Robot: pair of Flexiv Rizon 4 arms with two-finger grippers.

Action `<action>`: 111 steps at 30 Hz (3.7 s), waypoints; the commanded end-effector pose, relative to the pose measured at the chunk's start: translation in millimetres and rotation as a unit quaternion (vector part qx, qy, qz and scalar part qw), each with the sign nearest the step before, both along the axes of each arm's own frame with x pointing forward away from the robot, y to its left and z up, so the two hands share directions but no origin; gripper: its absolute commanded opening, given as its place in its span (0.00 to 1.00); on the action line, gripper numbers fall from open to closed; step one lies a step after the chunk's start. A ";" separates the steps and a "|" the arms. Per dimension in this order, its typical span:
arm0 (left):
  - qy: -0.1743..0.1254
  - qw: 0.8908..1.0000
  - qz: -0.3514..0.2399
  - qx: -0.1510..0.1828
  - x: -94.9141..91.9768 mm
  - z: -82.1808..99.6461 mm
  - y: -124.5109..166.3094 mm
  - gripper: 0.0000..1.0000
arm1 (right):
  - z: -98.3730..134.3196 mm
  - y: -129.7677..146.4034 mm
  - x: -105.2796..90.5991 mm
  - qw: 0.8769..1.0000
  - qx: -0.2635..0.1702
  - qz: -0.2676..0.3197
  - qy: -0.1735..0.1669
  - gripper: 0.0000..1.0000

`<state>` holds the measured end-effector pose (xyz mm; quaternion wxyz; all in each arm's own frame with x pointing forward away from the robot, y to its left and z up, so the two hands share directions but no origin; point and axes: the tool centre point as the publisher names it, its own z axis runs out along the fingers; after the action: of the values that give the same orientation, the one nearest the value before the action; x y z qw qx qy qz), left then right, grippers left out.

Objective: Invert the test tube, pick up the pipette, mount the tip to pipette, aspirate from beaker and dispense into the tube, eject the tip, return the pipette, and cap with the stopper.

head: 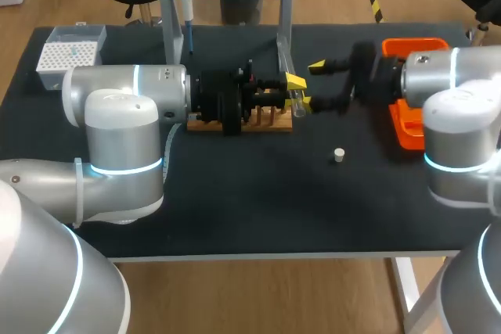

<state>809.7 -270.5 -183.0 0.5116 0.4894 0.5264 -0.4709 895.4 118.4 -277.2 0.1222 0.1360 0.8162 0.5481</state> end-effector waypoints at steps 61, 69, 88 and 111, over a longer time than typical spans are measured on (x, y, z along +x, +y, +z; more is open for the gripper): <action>0.501 0.863 0.054 -0.034 50.3 9.6 39.5 0.00 | -31.4 21.2 3.8 1.000 -0.020 0.014 -0.017 1.00; 0.569 0.820 0.062 -0.027 65.1 15.8 35.3 0.00 | -31.4 21.2 3.8 1.000 -0.020 0.014 -0.017 1.00; 0.637 0.765 0.054 -0.075 97.7 6.2 45.3 0.00 | -31.4 21.2 3.8 1.000 -0.020 0.014 -0.017 1.00; 0.661 0.745 0.044 -0.077 127.1 -1.0 58.6 0.00 | -31.4 21.2 3.8 1.000 -0.020 0.014 -0.017 1.00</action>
<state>937.1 -211.4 -183.7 0.0908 -0.0090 0.7155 -0.6926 899.2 139.9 -308.0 0.1314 0.1133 0.8270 0.5347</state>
